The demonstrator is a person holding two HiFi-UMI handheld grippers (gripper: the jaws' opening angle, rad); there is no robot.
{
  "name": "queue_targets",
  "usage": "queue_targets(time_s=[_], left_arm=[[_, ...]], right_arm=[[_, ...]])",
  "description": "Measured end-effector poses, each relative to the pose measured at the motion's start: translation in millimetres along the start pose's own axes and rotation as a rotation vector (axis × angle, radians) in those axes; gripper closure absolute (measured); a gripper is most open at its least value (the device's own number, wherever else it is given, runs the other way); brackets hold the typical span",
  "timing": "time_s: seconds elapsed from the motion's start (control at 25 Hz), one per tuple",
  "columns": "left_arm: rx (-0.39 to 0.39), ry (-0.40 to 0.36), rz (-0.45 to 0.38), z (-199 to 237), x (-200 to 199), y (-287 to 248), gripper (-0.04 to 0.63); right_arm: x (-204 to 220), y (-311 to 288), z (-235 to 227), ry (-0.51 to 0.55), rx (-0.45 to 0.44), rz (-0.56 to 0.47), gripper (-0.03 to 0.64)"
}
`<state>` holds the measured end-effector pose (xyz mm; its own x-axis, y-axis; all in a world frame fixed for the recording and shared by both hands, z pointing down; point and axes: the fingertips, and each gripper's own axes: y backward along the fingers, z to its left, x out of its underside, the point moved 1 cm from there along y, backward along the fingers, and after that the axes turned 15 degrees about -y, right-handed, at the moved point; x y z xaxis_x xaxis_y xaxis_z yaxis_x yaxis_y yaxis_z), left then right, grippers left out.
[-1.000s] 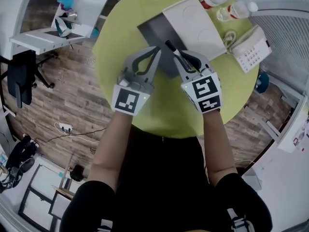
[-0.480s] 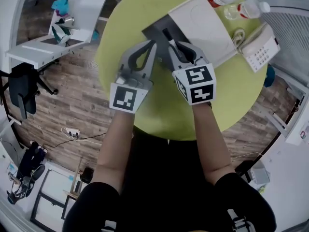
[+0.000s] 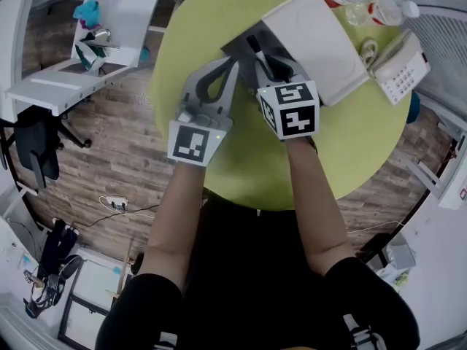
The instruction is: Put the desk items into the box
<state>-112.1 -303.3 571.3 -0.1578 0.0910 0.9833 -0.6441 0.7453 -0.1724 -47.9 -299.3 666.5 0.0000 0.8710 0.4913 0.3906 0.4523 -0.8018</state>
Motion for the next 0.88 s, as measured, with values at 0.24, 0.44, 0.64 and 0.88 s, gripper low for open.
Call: queue_targets(time_s=[0.24, 0.44, 0.64, 0.88], left_arm=[[0.017, 0.006, 0.009, 5.3, 5.3, 1.6, 0.584], [0.011, 0.01, 0.007, 12.2, 9.0, 4.6, 0.584], [0.015, 0.011, 0.005, 15.1, 7.2, 6.4, 0.584], [0.03, 0.008, 0.006, 14.2, -5.2, 12.9, 0.584]], right_arm=[[-0.5, -18.5, -1.2, -0.05, 0.0, 0.028, 0.546], [-2.0, -24.1, 1.2, -0.05, -0.007, 0.04, 0.546], [-2.3, -24.6, 3.7, -0.039, -0.015, 0.05, 0.527], [-14.4, -0.5, 7.4, 0.001, -0.003, 0.019, 0.503]])
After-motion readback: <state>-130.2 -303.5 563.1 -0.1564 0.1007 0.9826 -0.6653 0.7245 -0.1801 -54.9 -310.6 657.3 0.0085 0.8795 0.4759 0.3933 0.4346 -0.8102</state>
